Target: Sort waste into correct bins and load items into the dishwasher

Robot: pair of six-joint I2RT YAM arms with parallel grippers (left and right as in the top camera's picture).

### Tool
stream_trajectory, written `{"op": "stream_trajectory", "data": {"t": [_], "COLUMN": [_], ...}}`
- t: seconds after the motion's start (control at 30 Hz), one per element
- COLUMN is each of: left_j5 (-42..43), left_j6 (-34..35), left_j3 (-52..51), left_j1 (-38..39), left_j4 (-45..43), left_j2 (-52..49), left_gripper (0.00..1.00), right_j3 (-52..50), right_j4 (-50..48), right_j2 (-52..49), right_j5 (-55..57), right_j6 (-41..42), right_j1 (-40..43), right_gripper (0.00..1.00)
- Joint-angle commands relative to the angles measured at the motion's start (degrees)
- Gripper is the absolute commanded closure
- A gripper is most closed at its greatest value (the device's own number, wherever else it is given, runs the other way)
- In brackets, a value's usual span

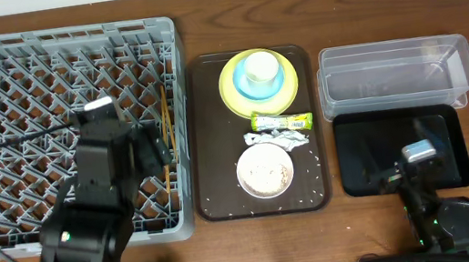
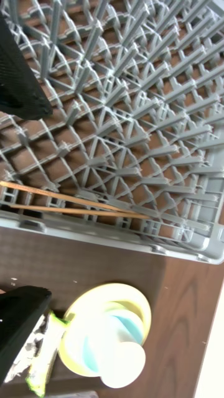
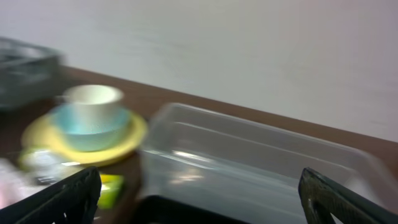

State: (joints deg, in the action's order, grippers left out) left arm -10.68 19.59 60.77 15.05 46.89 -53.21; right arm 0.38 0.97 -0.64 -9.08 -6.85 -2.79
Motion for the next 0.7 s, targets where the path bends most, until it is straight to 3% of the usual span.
{"op": "stream_trajectory", "data": {"t": [0.0, 0.23, 0.43, 0.53, 0.67], "left_j5": [-0.28, -0.28, -0.28, -0.28, -0.28], "left_j6": [0.68, 0.68, 0.68, 0.68, 0.68], "left_j3": [0.33, 0.33, 0.31, 0.31, 0.31], "left_j1": [-0.26, -0.24, -0.24, -0.24, -0.26], "left_j4": [2.43, 4.11, 4.11, 4.09, 4.11], "left_j2": [0.92, 0.26, -0.70, -1.09, -1.79], "left_gripper": [0.12, 0.08, 0.07, 0.07, 0.07], "right_j3": [-0.07, -0.07, 1.81, 7.10, 22.99], "right_j4": [0.02, 1.79, 0.92, 4.94, 18.18], "right_j2": [0.26, 0.17, -0.35, -2.25, -13.53], "right_j5": [-15.63, -12.22, -13.46, -13.44, -14.27], "right_j6": [2.51, 2.62, 17.16, 22.16, 22.86], "right_j1": [-0.39, -0.39, -0.39, -0.39, -0.39], "right_gripper": [0.01, 0.01, 0.01, 0.01, 0.01]}}
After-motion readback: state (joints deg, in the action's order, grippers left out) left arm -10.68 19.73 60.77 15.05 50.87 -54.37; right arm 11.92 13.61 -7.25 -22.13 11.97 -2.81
